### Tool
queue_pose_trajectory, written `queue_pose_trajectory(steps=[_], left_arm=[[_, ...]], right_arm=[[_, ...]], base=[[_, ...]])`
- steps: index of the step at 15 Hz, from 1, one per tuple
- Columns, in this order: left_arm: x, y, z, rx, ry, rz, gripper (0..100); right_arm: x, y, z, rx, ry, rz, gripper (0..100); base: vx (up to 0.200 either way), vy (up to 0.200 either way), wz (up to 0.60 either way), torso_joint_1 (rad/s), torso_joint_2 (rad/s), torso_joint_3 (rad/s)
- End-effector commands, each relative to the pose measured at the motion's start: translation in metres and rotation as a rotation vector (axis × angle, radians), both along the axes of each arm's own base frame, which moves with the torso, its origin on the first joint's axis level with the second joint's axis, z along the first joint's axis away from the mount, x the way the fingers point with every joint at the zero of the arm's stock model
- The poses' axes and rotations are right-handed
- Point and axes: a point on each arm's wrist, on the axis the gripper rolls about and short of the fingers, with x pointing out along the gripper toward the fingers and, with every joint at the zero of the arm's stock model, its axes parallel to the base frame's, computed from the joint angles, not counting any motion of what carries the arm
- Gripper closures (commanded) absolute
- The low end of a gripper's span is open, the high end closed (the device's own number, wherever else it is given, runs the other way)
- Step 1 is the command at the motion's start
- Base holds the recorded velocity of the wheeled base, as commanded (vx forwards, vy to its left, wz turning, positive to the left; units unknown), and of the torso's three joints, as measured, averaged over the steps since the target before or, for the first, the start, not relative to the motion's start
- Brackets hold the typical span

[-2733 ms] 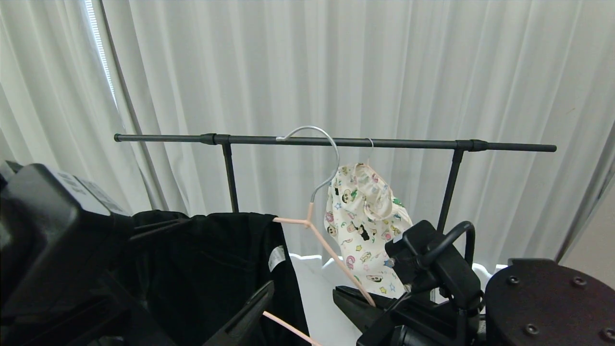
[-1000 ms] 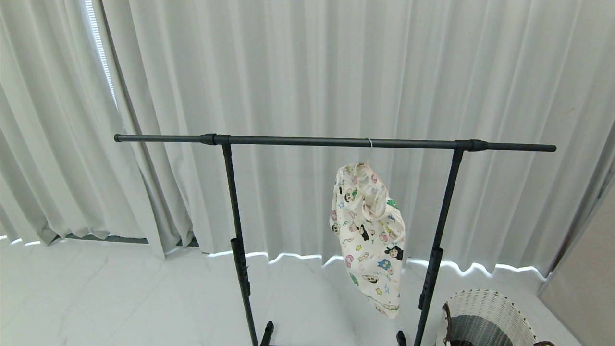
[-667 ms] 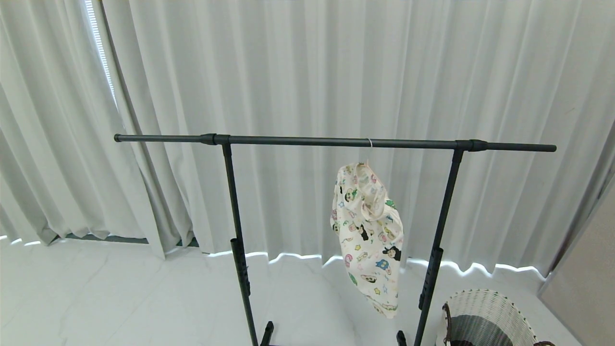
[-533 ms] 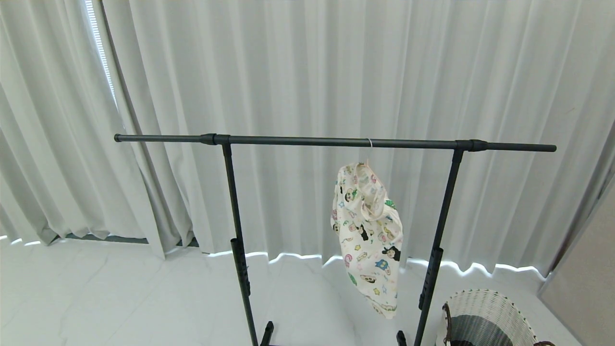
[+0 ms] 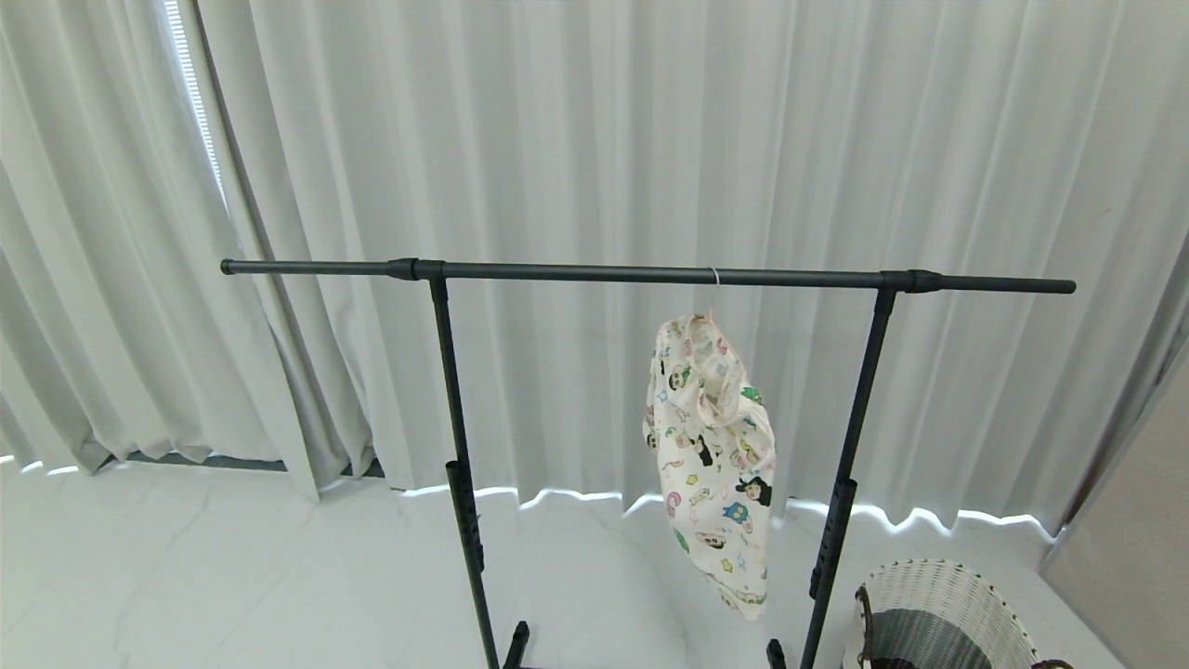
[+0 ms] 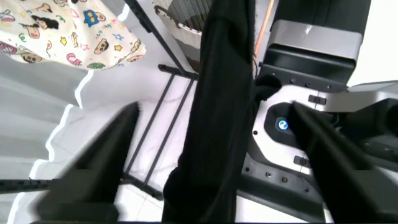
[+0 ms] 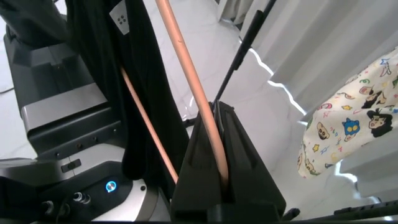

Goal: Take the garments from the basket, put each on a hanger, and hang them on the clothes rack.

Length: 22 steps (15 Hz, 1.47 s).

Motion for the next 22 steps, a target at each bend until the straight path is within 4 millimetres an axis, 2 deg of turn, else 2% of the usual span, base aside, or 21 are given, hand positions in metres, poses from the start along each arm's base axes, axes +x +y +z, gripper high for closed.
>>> queue_pose_trajectory(steps=[1, 9, 10, 15, 17, 20, 22], left_arm=[[0.0, 0.0, -0.001, 0.006, 0.001, 0.0, 100], [0.0, 0.001, -0.002, 0.01, -0.007, 0.011, 100], [0.0, 0.002, -0.003, 0.016, -0.017, 0.025, 100], [0.007, 0.011, -0.015, 0.09, -0.095, 0.173, 100], [0.013, 0.014, -0.015, 0.116, -0.15, 0.282, 100], [0.023, 0.014, -0.004, 0.053, -0.204, 0.392, 100], [0.029, 0.008, 0.009, -0.004, -0.265, 0.472, 100]], right_arm=[[0.0, 0.0, 0.0, 0.001, -0.002, 0.001, 100], [0.0, 0.002, 0.003, 0.004, -0.017, -0.012, 100], [0.001, 0.003, 0.002, 0.0, -0.02, -0.025, 0], [0.003, 0.0, 0.001, -0.001, -0.033, -0.069, 0], [0.003, 0.0, -0.001, -0.012, -0.033, -0.073, 0], [0.007, -0.002, -0.013, -0.075, -0.029, -0.093, 0], [0.013, 0.005, -0.021, -0.123, -0.021, -0.126, 0]], base=[[0.0, 0.0, 0.0, 0.0, 0.0, 0.0], [0.0, 0.0, 0.0, 0.0, 0.0, 0.0], [0.0, 0.0, 0.0, 0.0, 0.0, 0.0], [0.0, 0.0, 0.0, 0.0, 0.0, 0.0], [0.0, 0.0, 0.0, 0.0, 0.0, 0.0], [0.0, 0.0, 0.0, 0.0, 0.0, 0.0], [0.0, 0.0, 0.0, 0.0, 0.0, 0.0]])
